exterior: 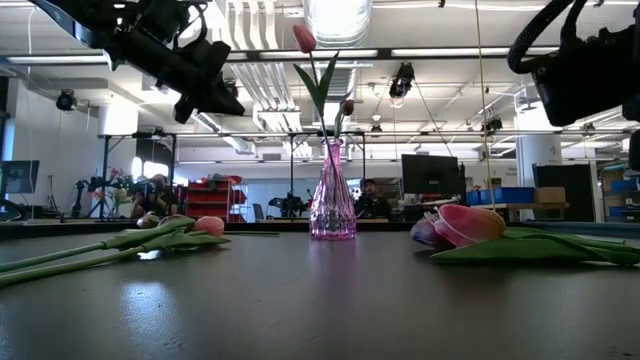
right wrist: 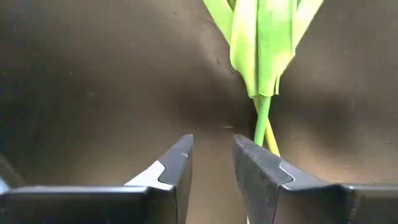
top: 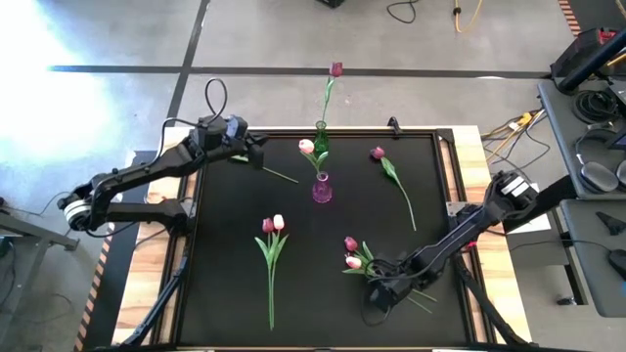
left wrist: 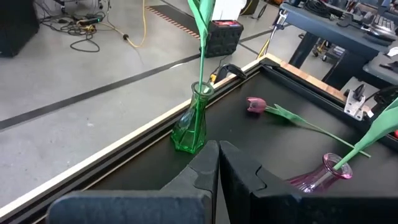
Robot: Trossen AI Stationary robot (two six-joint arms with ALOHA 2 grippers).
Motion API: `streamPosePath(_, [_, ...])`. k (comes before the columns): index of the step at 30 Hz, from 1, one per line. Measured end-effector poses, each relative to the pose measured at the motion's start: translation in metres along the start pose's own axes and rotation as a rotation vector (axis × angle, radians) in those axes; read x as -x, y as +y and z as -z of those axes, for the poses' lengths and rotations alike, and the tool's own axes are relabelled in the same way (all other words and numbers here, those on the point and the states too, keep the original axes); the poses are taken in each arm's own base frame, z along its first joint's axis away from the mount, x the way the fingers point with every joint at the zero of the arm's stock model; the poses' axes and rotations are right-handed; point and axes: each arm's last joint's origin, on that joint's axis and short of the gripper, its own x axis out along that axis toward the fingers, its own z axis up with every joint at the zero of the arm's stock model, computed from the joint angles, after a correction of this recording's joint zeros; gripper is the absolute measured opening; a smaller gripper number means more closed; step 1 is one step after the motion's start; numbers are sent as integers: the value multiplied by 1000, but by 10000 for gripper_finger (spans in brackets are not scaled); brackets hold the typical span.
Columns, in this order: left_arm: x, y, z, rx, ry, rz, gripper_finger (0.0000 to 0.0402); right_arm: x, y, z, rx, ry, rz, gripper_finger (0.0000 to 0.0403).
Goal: Sort flowers into vase by color
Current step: Put the bottom right pink tulip into the purple vase
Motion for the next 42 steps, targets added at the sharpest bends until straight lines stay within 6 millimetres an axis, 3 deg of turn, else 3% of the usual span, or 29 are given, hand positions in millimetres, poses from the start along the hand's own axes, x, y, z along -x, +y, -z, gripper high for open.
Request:
streamPosePath(8, [0,0,0,-1,1,0,0,2,2,-8,150,-161,11,94])
streamPosePath(20, [0,0,1,0,13,-2,0,-16,-6,-33,217,-157,82,99])
streamPosePath(24, [0,0,1,0,17,-3,0,-16,-7,-37,204,-136,77,79])
streamPosePath(29, [0,0,1,0,17,-3,0,-14,-9,-43,187,-97,60,22])
streamPosePath(33, [0,0,1,0,17,-3,0,1,4,-48,196,-128,-10,13])
streamPosePath(42, [0,0,1,1,8,-1,0,81,41,-66,203,-340,-233,12])
